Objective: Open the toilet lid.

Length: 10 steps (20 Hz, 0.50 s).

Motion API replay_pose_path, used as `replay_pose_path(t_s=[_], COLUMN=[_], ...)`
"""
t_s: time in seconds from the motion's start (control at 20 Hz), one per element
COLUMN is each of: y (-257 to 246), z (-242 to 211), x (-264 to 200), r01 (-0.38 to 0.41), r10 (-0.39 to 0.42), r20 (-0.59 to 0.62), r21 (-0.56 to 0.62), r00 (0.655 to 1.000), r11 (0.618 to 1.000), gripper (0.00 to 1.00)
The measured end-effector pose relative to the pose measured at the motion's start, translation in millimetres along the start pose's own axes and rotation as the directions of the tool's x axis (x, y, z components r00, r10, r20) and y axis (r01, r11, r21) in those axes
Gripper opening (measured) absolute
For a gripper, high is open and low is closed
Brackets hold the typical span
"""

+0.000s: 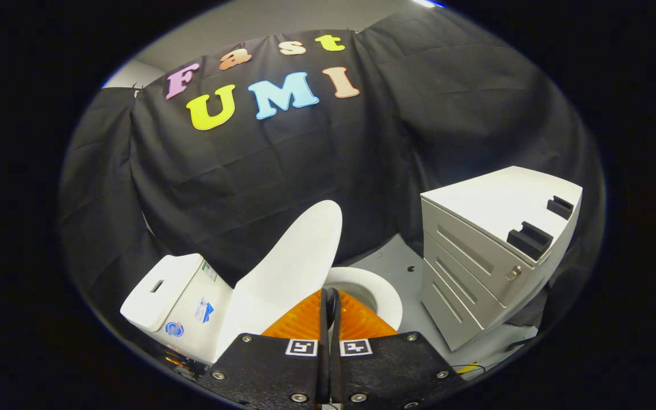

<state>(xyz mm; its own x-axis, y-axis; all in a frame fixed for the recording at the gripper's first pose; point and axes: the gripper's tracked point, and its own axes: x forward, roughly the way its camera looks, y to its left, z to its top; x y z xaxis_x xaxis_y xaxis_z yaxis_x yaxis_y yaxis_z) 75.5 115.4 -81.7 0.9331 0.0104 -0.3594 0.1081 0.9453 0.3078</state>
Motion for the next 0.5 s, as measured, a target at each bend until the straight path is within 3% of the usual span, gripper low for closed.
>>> replay_pose_path(t_s=[0.25,0.5], y=[12.9,38.2], z=[8.8,25.1], x=[-6.3,-15.8], r01=[0.011,-0.017], r10=[-0.008,0.024], r20=[0.031,0.124], r21=[-0.067,-0.054], r00=[0.999,0.992], r11=[0.998,0.998], gripper=[0.0,0.0])
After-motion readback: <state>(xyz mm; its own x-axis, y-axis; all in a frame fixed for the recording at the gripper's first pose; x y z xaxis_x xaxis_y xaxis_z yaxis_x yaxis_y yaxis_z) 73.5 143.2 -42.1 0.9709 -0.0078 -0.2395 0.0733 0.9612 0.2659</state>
